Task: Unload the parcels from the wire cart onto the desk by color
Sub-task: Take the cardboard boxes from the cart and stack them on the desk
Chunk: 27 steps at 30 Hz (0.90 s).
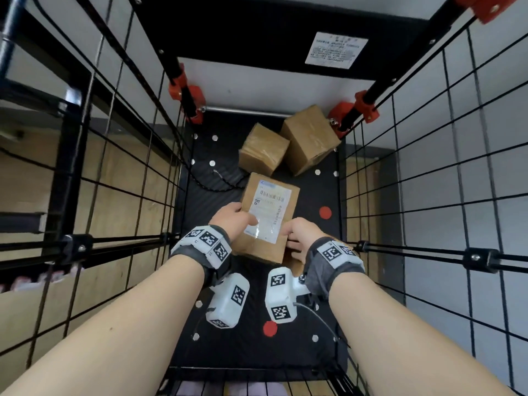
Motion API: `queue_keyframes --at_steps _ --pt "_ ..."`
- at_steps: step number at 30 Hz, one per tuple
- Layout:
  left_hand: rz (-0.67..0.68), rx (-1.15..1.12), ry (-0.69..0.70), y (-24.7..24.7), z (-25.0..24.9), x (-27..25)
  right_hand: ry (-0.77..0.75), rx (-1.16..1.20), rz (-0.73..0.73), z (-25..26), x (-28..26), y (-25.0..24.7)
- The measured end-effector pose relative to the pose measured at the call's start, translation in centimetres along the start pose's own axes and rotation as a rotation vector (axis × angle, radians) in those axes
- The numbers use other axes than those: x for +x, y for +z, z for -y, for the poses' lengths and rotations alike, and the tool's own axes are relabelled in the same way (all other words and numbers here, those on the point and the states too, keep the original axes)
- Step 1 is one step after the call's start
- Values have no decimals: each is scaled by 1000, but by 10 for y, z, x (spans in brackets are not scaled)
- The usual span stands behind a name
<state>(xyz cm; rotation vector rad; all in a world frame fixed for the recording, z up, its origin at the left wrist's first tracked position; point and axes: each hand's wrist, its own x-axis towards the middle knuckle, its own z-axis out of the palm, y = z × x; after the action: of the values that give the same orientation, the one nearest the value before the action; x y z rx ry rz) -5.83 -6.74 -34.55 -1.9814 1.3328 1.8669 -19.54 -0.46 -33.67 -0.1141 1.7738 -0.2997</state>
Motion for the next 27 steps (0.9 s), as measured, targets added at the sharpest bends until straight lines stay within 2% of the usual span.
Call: queue_keyframes --at_steps 4,11,14,21,27 --pt "3 -132 12 -16 -15 -28 -102 39 -17 22 -36 -11" --pt "-34 -227 164 -47 -63 -107 -354 197 -62 58 -129 -18" --pt "-82 -203 279 -66 -85 -146 -418 261 -60 72 -174 -24" --pt "-119 -155 529 -115 -140 -273 -646 324 -136 99 -296 -34" --pt "-194 -151 710 -167 -162 -360 -798 371 -96 124 -391 -20"
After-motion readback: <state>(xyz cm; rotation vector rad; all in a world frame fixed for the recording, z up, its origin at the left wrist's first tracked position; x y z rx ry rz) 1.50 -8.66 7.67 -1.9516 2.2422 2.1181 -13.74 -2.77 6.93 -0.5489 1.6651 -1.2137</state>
